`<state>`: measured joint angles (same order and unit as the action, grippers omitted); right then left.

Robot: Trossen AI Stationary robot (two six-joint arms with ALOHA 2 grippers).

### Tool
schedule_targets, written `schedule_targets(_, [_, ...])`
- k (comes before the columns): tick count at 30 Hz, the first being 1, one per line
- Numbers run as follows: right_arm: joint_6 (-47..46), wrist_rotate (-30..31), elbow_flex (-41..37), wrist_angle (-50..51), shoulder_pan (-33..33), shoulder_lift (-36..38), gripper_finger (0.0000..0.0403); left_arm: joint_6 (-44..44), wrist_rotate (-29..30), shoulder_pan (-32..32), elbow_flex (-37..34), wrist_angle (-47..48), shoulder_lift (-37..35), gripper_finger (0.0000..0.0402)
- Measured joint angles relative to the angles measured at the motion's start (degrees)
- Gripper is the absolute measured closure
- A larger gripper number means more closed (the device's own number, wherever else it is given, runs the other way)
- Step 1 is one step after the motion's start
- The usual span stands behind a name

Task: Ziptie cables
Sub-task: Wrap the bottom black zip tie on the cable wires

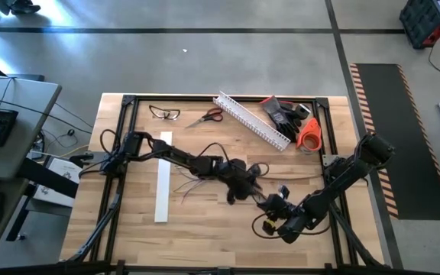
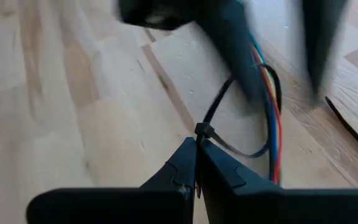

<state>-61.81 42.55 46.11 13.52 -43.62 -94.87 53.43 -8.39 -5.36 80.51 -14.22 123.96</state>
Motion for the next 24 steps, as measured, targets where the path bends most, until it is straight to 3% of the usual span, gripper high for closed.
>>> schedule_targets(3, [-1.28,0.08,-0.02,1.1,0.0,0.02,0.0403,-1.5,3.09,1.77,-0.02,10.42,-3.73,0.0286])
schedule_targets(7, [-1.0,0.04,-0.04,2.3,0.17,0.02,0.0403,-6.18,-5.33,5.44,0.0,26.34,-9.98,0.0273])
schedule_targets(10, [-0.93,-0.7,-0.04,3.58,0.59,0.04,0.0403,-9.14,-7.72,8.83,0.0,33.67,-11.85,0.0259])
schedule_targets(15, [-0.05,-0.84,-0.07,3.46,0.9,0.04,0.0403,-16.37,-14.02,11.74,-2.32,34.03,-8.83,0.0227])
schedule_targets(21, [0.31,-0.77,-0.09,2.89,0.87,0.04,0.0403,-21.16,-12.06,10.74,-4.59,33.87,-5.67,0.0207])
schedule_targets(24, [0.94,-0.61,-0.09,2.82,0.87,0.04,0.0403,-23.82,-6.43,9.35,-5.76,33.34,-5.58,0.0207])
